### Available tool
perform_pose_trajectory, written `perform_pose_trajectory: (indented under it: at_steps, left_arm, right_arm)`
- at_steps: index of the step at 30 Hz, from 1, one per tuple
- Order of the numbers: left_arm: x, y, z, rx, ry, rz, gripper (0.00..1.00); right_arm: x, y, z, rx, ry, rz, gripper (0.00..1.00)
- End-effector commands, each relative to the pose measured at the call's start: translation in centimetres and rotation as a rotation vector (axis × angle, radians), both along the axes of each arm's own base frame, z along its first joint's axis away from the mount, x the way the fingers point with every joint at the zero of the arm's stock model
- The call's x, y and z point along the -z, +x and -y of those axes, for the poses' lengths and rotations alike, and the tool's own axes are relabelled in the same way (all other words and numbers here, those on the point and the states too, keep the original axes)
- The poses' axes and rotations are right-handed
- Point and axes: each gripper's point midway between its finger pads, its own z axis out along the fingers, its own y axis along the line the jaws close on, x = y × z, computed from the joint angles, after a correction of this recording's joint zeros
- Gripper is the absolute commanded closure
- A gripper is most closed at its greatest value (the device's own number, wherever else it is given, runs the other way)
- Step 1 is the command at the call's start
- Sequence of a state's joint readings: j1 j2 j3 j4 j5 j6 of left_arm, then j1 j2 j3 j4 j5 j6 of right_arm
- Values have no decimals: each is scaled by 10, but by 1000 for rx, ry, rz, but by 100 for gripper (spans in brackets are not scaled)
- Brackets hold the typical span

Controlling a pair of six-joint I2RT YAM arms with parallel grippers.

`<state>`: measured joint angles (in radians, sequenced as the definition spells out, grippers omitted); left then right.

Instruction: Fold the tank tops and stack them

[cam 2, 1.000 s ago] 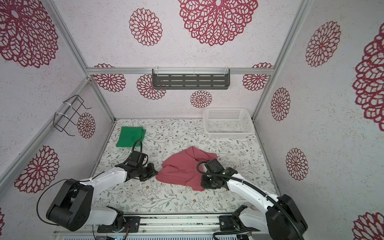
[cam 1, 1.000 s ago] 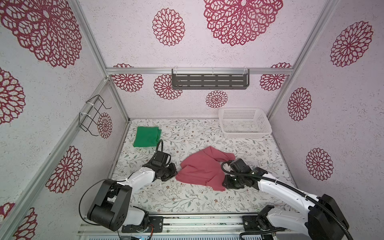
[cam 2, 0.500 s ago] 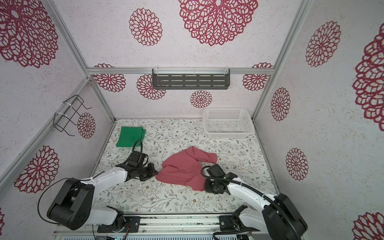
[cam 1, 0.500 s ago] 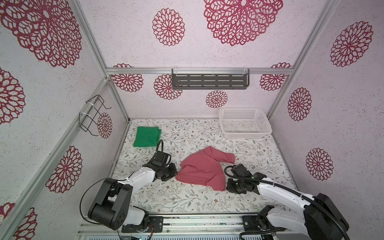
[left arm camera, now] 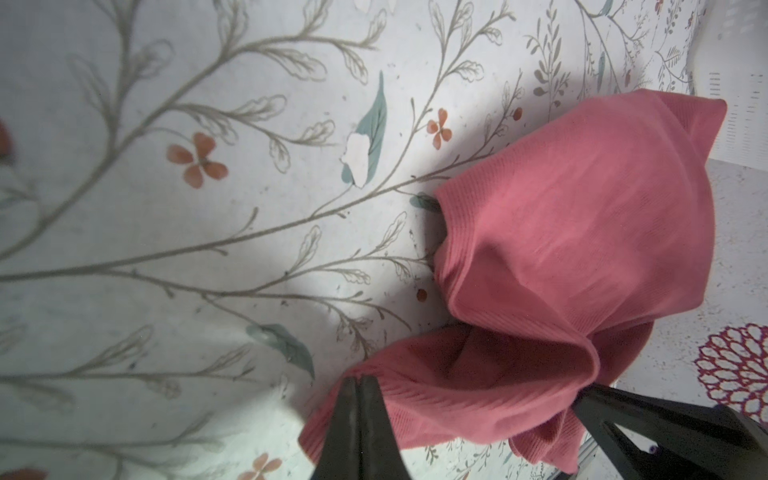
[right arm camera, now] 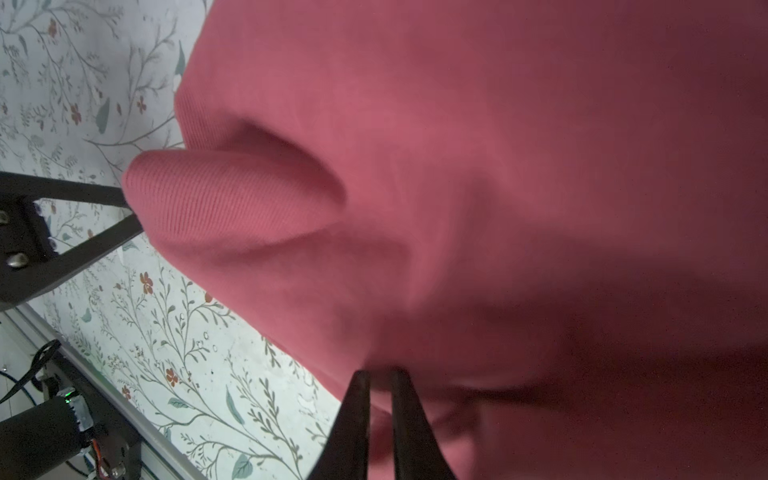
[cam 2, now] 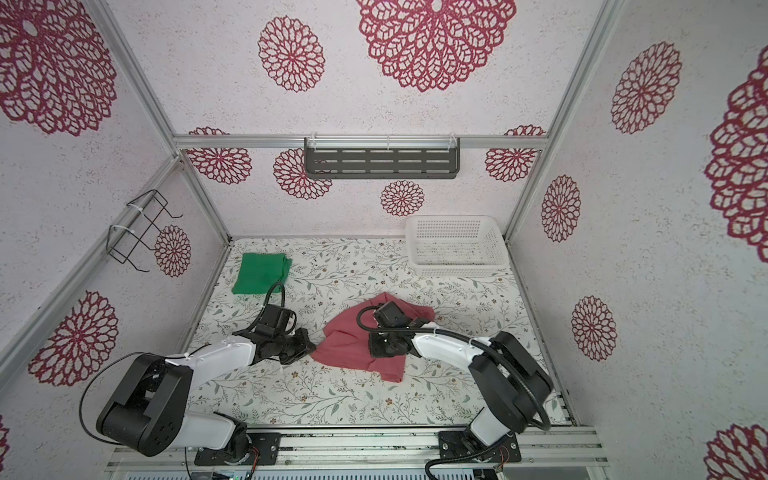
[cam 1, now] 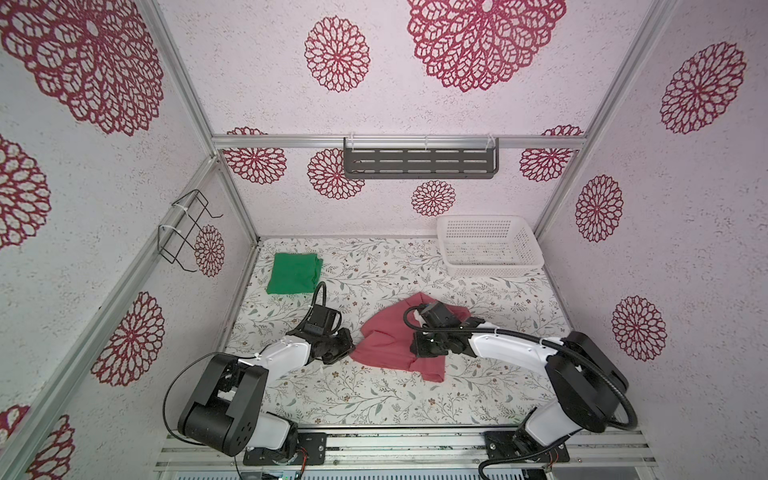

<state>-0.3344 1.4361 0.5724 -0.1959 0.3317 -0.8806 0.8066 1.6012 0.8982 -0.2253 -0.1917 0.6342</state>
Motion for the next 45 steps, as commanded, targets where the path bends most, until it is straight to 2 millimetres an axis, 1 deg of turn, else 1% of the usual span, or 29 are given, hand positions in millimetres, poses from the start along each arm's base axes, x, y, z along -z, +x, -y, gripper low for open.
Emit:
perform_pose_trajectory:
  at_steps: [1, 3, 5, 8, 9, 11, 12, 14, 17, 20, 21, 23, 24, 26, 28, 29, 34, 35, 36, 37, 38, 39, 41, 43, 44, 45]
  left_arm:
    - [3, 3, -2, -15, -12, 5, 100]
    - [5, 3, -2, -12, -14, 3, 100]
    - [6, 4, -2, -8, -15, -2, 100]
    - [6, 4, -1, -5, -18, -2, 100]
    - [7, 4, -2, -5, -17, -3, 100]
    - [8, 4, -2, -4, -16, -4, 100]
    - [9, 3, -2, -4, -15, -8, 100]
    - [10, 3, -2, -2, -17, -11, 100]
    - [9, 5, -1, -3, -19, -6, 100]
    - [9, 5, -1, -6, -21, -7, 100]
    - [10, 5, -1, -6, -20, -8, 100]
    - [10, 5, -1, -6, -20, -7, 100]
    - [10, 5, -1, -8, -21, -6, 100]
    - [11, 5, -2, -9, -21, -9, 100]
    - [11, 5, -1, -10, -23, -9, 100]
    - [12, 5, -1, -10, -24, -8, 100]
    - [12, 4, -2, -11, -24, -8, 100]
    - [12, 4, -2, -10, -25, -7, 100]
    - [12, 4, -2, -10, -23, -10, 100]
    - [12, 4, -2, -9, -24, -7, 100]
    - [12, 4, -3, -11, -23, -7, 100]
    - [12, 3, -3, -11, -23, -8, 100]
    - [12, 2, -4, -11, -24, -9, 100]
    - [12, 3, -4, -13, -23, -6, 100]
    - [12, 2, -4, -12, -23, -6, 100]
    - [12, 2, -5, -13, -23, -6, 100]
  right_arm:
    - [-25, 3, 3, -22, 8, 64, 87]
    - [-39, 5, 23, 24, 19, 74, 84]
    - [-45, 1, 47, 66, 8, 62, 78]
    - [-35, -13, 87, 146, -31, 7, 70]
    - [-28, -19, 98, 171, -38, -13, 67]
    - [-14, -31, 113, 213, -31, -63, 61]
    - [-9, -35, 115, 219, -26, -77, 61]
    - [0, -42, 112, 225, 1, -109, 61]
    - [11, -42, 107, 231, 33, -130, 63]
    - [14, -40, 100, 216, 48, -134, 66]
    - [13, -39, 98, 207, 49, -129, 70]
    - [9, -38, 95, 182, 34, -113, 81]
    - [7, -36, 94, 177, 31, -108, 84]
    - [4, -35, 92, 166, 30, -104, 93]
    - [2, -34, 88, 154, 29, -101, 100]
    - [1, -34, 87, 149, 21, -97, 100]
    - [-2, -31, 89, 147, -33, -76, 100]
    - [-1, -32, 90, 153, -43, -79, 93]
    - [1, -33, 93, 158, -57, -83, 76]
    - [6, -35, 97, 162, -73, -90, 65]
    - [10, -36, 99, 167, -87, -97, 58]
    - [14, -37, 101, 172, -98, -107, 55]
    - [22, -40, 102, 175, -108, -124, 54]
    - [26, -42, 99, 169, -102, -135, 56]
    - [26, -42, 97, 163, -101, -134, 60]
    - [25, -40, 95, 157, -101, -128, 67]
